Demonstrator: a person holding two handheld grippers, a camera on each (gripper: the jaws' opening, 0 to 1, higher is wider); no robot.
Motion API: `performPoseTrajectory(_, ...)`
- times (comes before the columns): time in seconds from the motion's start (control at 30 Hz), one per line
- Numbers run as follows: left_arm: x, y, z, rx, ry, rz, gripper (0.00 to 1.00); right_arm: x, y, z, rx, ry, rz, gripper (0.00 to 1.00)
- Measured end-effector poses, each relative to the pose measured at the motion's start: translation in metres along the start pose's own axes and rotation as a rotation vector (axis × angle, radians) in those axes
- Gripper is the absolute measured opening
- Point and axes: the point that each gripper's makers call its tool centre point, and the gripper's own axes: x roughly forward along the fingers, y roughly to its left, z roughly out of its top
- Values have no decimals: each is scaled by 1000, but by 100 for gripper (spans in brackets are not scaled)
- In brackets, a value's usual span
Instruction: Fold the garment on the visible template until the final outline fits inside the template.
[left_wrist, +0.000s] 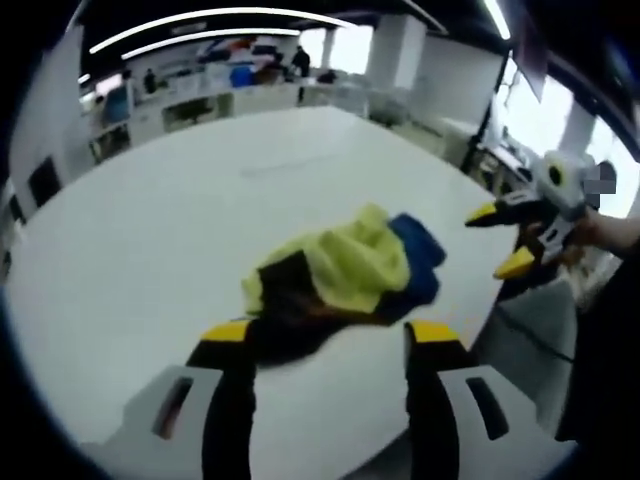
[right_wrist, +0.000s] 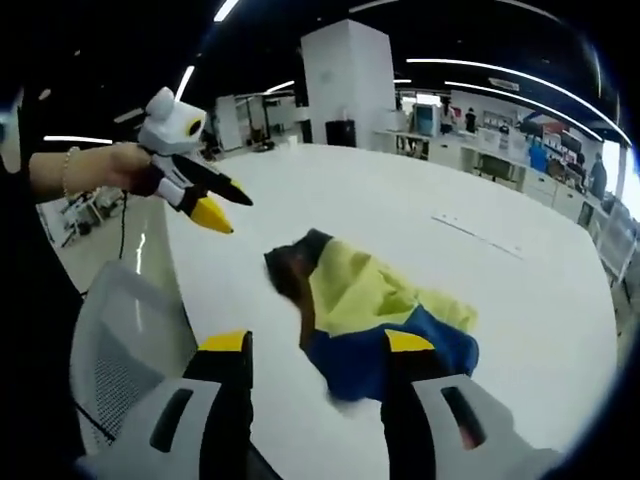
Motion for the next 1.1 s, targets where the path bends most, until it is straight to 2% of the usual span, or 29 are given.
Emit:
performPoseTrajectory(0.23, 12, 2, -2, 35, 19, -24, 52, 17, 10, -5, -60, 18, 44, 42)
performPoseTrajectory(0.37, 21, 3, -4, 78, 39, -38, 50, 27, 20, -7, -97, 19, 94, 36)
performPoseTrajectory(0.47, 27, 5, -5, 97, 48, -43, 48, 35, 26, -9, -110, 21, 122, 35)
performPoseTrajectory(0.63, 35, 5, -8, 125, 63, -57, 46, 49, 31, -20, -160, 67, 162, 33)
performPoseTrajectory(0.87, 45, 4, -12, 174, 90, -75, 43, 67, 37, -33, -177, 100, 204, 29)
performPoseTrajectory(1.1, 58, 8, -15, 263, 134, -102, 41, 85, 33, -45, -181, 122, 214, 26)
